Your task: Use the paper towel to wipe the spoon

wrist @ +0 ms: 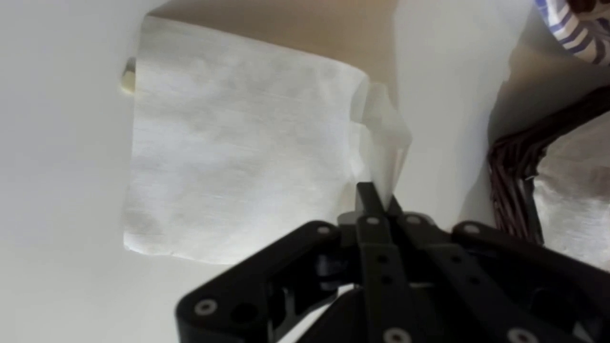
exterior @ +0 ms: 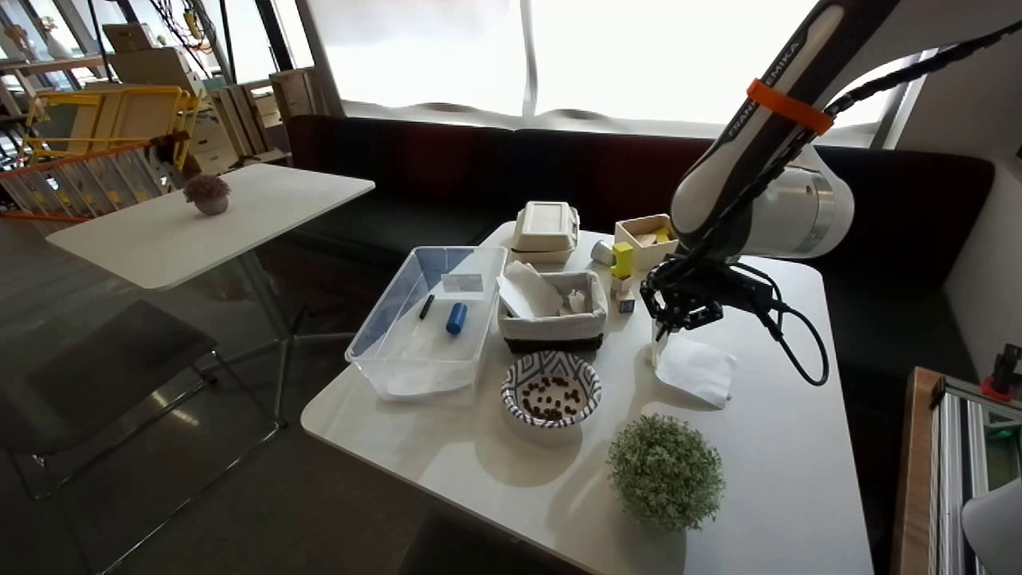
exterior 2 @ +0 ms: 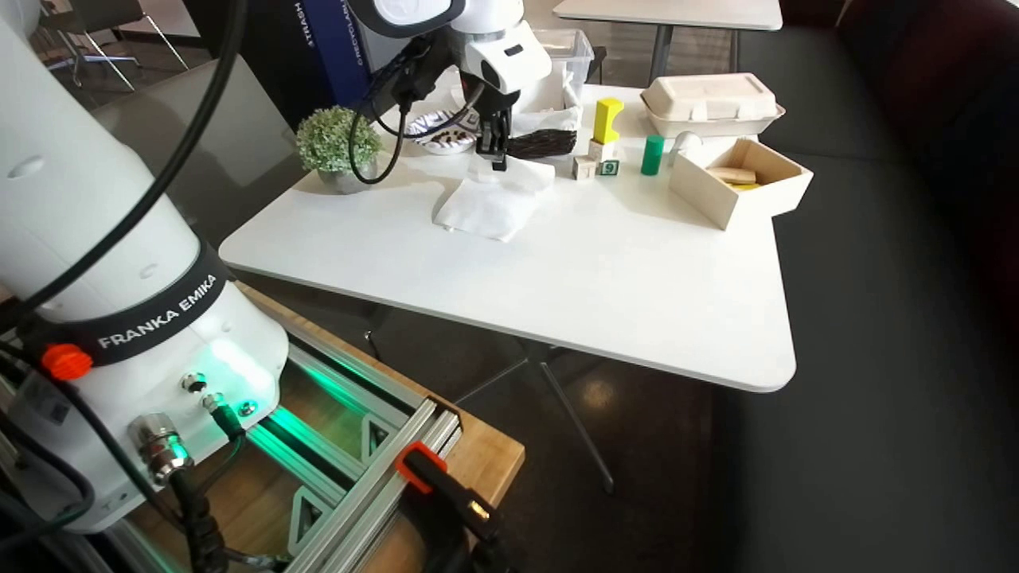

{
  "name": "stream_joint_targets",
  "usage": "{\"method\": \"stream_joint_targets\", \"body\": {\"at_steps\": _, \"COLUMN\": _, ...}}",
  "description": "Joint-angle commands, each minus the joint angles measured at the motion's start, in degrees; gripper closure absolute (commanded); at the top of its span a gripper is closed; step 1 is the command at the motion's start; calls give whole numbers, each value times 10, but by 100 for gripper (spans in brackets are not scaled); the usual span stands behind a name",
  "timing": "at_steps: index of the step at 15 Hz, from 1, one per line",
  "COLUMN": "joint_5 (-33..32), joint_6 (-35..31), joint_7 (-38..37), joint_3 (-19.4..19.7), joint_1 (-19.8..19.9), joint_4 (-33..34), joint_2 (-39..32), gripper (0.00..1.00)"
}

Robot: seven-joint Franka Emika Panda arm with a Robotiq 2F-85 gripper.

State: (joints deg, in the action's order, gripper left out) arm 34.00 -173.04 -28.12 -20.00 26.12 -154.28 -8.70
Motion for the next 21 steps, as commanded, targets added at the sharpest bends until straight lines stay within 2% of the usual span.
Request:
{"method": "stream_joint_targets", "body": {"at_steps": 1, "joint_5": -5, "joint_6": -48, "joint_7": 4, "joint_3": -3, "joint_1": -10, "joint_4": 1, "joint_2": -39, "gripper": 100}}
{"method": "stream_joint_targets", "body": {"at_steps": 8, "joint_5": 0, "joint_6": -74, "joint_7": 23, "joint_3": -21, "joint_1": -2, "joint_4": 16, "joint_2": -100, "gripper": 100}}
{"method": "stream_joint_targets", "body": {"at_steps": 11, "joint_5": 0, "joint_6": -75, "joint_7": 28, "joint_3": -25, "joint_1": 1, "joint_4": 20, "joint_2": -104, "gripper": 100}}
{"method": "stream_joint_targets", "body": {"at_steps": 16, "joint_5": -1, "joint_6": -57, "joint_7": 25, "joint_3": -12, "joint_1": -3, "joint_4": 7, "joint_2": -66, "gripper": 100}}
{"method": "stream_joint_targets", "body": {"at_steps": 18, "joint_5": -6, "joint_6": -58, "joint_7": 16, "joint_3": 3, "joint_1": -15, "joint_4": -3, "joint_2": -44, "gripper": 100}}
{"method": "stream_joint_targets", "body": {"at_steps": 19, "joint_5": 0, "joint_6": -47, "joint_7": 17, "joint_3": -2, "joint_1": -9, "joint_4": -6, "joint_2": -29, "gripper": 100}}
{"method": "stream_joint_targets", "body": {"at_steps": 21, "joint_5": -9, "joint_6": -41, "joint_7": 4, "joint_3": 19, "joint_1": -25, "joint_4": -20, "joint_2": 1, "gripper": 100}}
